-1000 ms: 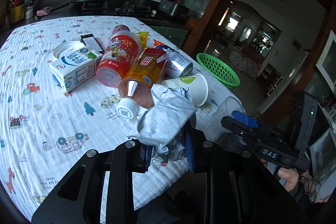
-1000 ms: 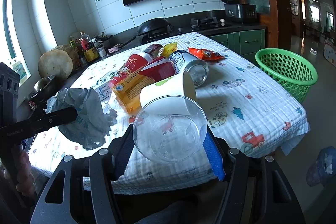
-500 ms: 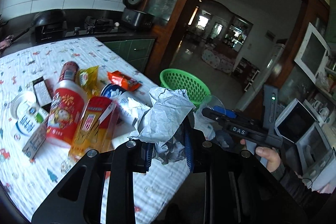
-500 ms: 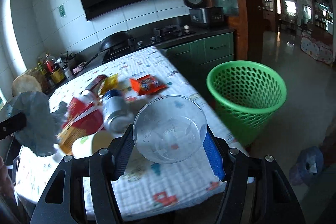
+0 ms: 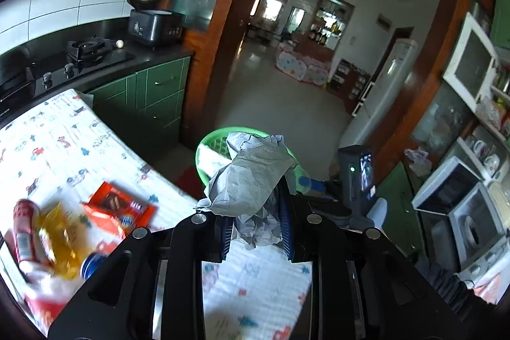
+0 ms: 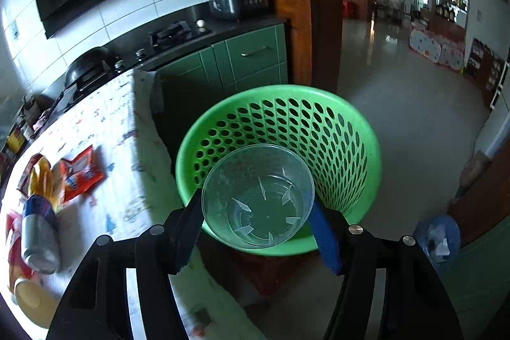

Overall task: Collect trash
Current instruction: 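Carry foil and clear cup to the green wastebasket and open both tools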

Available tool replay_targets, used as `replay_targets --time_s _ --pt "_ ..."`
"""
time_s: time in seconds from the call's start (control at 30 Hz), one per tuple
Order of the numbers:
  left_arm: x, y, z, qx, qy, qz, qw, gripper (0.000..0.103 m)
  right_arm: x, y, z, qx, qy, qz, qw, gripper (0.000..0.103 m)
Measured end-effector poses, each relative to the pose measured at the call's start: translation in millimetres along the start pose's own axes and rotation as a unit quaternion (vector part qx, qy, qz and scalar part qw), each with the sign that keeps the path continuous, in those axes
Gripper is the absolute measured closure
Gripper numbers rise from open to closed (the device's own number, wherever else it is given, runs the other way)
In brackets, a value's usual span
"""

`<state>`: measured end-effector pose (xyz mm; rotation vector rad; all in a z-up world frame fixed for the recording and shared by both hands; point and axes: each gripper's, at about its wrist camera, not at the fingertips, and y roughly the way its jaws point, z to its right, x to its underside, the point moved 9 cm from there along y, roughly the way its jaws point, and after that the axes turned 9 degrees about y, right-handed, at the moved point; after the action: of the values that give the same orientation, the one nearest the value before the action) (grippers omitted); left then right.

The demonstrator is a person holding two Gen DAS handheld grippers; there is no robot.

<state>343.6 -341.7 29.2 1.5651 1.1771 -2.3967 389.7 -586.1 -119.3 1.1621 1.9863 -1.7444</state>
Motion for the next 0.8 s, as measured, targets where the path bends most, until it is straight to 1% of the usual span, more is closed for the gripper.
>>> replay_targets --time_s 0.07,0.1,0.2,0.23,0.27,0.3,0.37,0.43,0.57,0.67,0.7,0.73,0.77,0.8 --pt "-7.4 27.6 0.7 0.014 0.0 -0.015 0.9998 0.079 -3.5 13.8 10.2 -0.002 0.011 -0.008 1.0 0.042" --pt "-10.1 41.5 -0.8 0.009 0.001 -0.023 0.9997 0.079 -5.1 20.5 14.9 -0.004 0.017 -0.011 1.0 0.042" --pt "-15.3 80.9 -3.0 0.019 -0.003 -0.05 0.9985 0.079 -6.5 32.8 24.0 -0.003 0.018 -0.017 1.0 0.041" --pt "-17.0 93.4 -5.7 0.023 -0.008 -0.058 0.998 0.079 -7.6 35.5 26.9 -0.003 0.019 -0.015 1.0 0.038" --pt "-17.2 103.8 -8.3 0.028 -0.013 -0.063 0.9975 0.079 -8.3 37.1 27.9 -0.005 0.019 -0.014 1.0 0.032" --pt "-18.4 115.7 -10.5 0.029 -0.014 -0.071 0.9969 0.079 -9.8 37.5 29.9 -0.006 0.016 -0.011 1.0 0.031" --pt "-16.5 136.7 -12.3 0.018 -0.013 -0.085 0.9961 0.079 -10.9 39.7 31.3 -0.002 0.01 -0.005 1.0 0.03" --pt "-15.1 155.4 -13.2 0.011 -0.011 -0.1 0.9948 0.079 -10.7 38.4 32.0 -0.006 0.006 -0.003 1.0 0.03" --pt "-11.8 192.2 -16.8 0.007 -0.018 -0.133 0.9909 0.079 -10.2 27.4 31.6 -0.014 -0.002 0.013 1.0 0.023" --pt "-9.5 213.7 -19.9 -0.004 -0.012 -0.147 0.9891 0.078 -7.2 16.8 32.1 -0.017 -0.009 0.022 1.0 0.021" --pt "-8.1 220.0 -19.0 -0.002 -0.015 -0.152 0.9882 0.077 -6.0 13.0 32.3 -0.018 -0.012 0.026 0.999 0.02" --pt "-6.1 226.0 -17.7 -0.001 -0.019 -0.157 0.9874 0.074 -4.3 8.4 32.5 -0.019 -0.016 0.03 0.999 0.019" --pt "-2.4 229.8 -19.6 -0.004 -0.025 -0.161 0.9866 0.074 -2.7 4.1 32.6 -0.018 -0.02 0.034 0.999 0.019" --pt "-0.7 234.3 -18.6 -0.002 -0.029 -0.165 0.9859 0.069 -0.8 -0.1 33.1 -0.017 -0.023 0.038 0.999 0.019"
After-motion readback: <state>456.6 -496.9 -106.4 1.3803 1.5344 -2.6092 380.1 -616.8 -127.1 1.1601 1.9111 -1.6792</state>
